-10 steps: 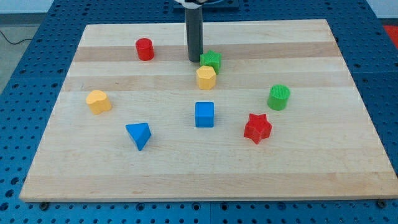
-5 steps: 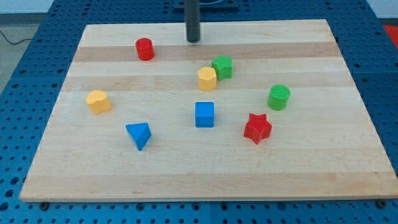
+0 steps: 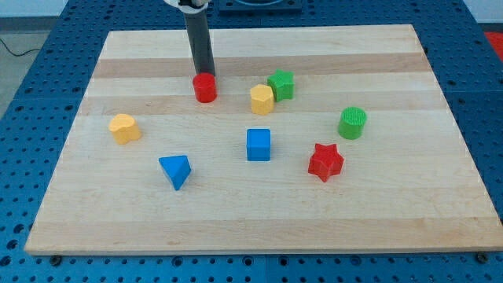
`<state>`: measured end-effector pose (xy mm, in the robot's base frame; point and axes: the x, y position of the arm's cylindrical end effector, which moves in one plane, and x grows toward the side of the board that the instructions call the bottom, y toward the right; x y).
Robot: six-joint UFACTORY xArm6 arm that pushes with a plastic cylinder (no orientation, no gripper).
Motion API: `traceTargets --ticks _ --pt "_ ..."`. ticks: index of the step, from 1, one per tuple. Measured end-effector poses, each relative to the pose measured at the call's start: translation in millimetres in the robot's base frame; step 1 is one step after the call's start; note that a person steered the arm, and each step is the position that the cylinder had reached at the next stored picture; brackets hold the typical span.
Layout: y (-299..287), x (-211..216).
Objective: Place the red circle towards the center of the board
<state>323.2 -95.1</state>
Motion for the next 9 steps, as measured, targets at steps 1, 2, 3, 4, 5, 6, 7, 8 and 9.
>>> traceTargets --ticks 1,2,3,4,5,6,7,8,9 --pt "-0.3 -2.6" --pt "1.8 20.9" --pt "0.4 25.9" --pt "-40.5 15.2" --pt "-75.9 30.4" --pt "-72.2 54.0" --pt "-41.0 55.3" --pt "-24.2 55.3" --pt "-6.0 59.1"
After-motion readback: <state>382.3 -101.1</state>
